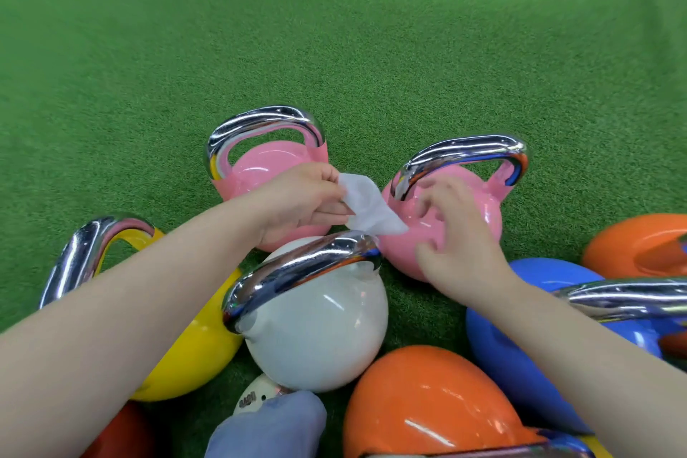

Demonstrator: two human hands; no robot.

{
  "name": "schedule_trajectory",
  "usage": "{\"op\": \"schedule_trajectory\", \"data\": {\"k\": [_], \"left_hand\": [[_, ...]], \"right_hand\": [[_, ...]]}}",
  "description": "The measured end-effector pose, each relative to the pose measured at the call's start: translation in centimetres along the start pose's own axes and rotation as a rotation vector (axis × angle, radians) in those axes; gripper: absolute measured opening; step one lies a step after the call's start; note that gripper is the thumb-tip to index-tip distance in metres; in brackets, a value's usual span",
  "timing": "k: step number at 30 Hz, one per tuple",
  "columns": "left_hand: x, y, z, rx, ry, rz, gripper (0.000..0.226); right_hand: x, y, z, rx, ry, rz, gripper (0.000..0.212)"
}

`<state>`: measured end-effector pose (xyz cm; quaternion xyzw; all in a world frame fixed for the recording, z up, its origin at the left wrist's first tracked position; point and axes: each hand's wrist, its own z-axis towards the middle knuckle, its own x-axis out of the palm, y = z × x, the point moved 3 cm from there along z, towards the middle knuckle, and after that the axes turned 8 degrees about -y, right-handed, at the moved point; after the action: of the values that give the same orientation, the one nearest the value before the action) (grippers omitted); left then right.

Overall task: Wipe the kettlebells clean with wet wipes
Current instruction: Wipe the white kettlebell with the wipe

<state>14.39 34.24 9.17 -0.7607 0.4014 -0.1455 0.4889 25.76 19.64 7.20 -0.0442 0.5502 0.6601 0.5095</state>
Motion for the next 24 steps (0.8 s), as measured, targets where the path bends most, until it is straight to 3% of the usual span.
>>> {"op": "schedule_trajectory", "data": {"k": [3, 5, 7, 9, 12, 15, 19, 22, 24], "left_hand": [[0.0, -0.1, 0.0, -0.016, -0.007, -0.009, 0.021], [0.2, -0.3, 0.0, -0.016, 0.016, -0.037, 0.019], [0.4, -0.5, -0.1, 0.001, 0.029, -0.048, 0.017], [0.4, -0.6, 0.0, 0.028, 0.033, 0.02, 0.017], [-0.2, -0.6, 0.5, 0.095, -0.018, 0.219, 0.016], [-1.2, -0.9, 0.5, 0.257, -0.071, 0.523, 0.017], [-2.7, -0.8, 0.1, 0.255, 0.045, 0.979, 0.026], [-2.5, -2.6, 0.4, 0.32, -0.081, 0.981, 0.036], [0.3, -3.2, 0.9, 0.27, 0.034, 1.044, 0.025]], "right_hand": [[2.0, -0.5, -0.9, -0.161, 0.216, -0.269, 0.041], [2.8, 0.4, -0.2, 0.001, 0.166, -0.059, 0.031], [3.8, 0.9, 1.1, 0.297, 0.089, 0.262, 0.016], [4.7, 0.5, 2.0, 0.417, 0.052, 0.336, 0.013], [3.8, 0.2, 2.2, 0.374, -0.063, 0.191, 0.028], [1.6, 0.4, 1.8, 0.306, -0.126, 0.113, 0.028], [0.9, 2.1, -0.1, 0.039, 0.161, -0.015, 0.017], [1.5, 2.4, -1.5, 0.031, 0.206, 0.047, 0.01], [1.6, 2.4, -2.0, 0.053, 0.241, 0.123, 0.009]]}}
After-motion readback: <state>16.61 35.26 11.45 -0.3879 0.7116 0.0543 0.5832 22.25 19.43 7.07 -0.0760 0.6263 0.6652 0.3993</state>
